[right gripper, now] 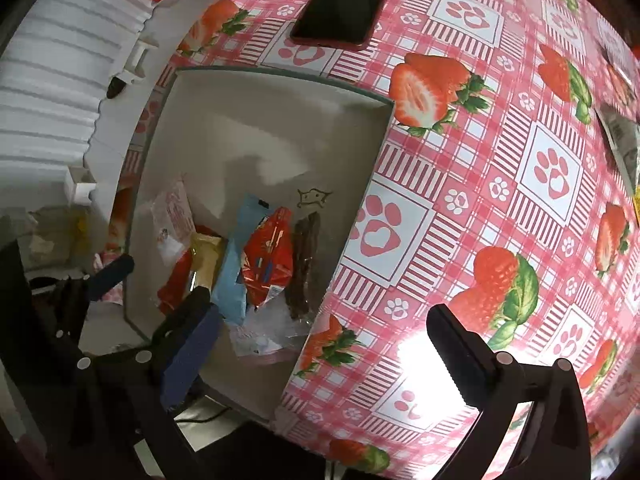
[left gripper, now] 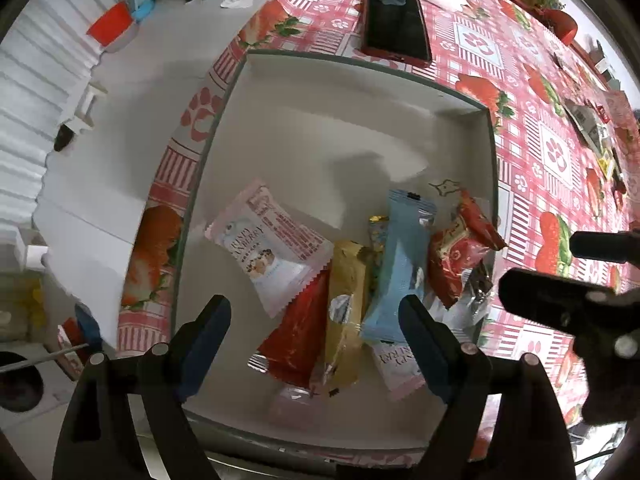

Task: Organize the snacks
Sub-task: 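Carry the light blue packet and red wrapper into the white tray and release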

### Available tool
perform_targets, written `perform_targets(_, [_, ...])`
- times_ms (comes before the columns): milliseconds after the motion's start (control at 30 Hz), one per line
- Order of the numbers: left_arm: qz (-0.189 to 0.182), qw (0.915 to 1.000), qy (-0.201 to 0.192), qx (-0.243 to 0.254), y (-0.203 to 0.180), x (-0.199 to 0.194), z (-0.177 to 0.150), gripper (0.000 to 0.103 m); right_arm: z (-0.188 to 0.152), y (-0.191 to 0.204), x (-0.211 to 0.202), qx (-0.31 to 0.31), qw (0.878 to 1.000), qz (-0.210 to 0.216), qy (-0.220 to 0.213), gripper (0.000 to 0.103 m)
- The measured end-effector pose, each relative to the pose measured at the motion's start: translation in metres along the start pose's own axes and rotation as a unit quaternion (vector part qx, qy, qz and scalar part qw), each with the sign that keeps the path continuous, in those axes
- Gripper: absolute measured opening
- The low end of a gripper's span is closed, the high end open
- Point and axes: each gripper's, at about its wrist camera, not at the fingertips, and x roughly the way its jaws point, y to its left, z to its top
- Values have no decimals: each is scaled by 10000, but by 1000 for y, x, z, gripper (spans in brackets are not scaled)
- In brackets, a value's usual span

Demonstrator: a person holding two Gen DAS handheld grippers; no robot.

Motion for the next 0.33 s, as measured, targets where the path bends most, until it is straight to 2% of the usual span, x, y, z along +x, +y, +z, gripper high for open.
perform_targets(333, [-8,10000,20,71,-5,0,-6,88,-8,1,1,-14,10000,-62,6,103])
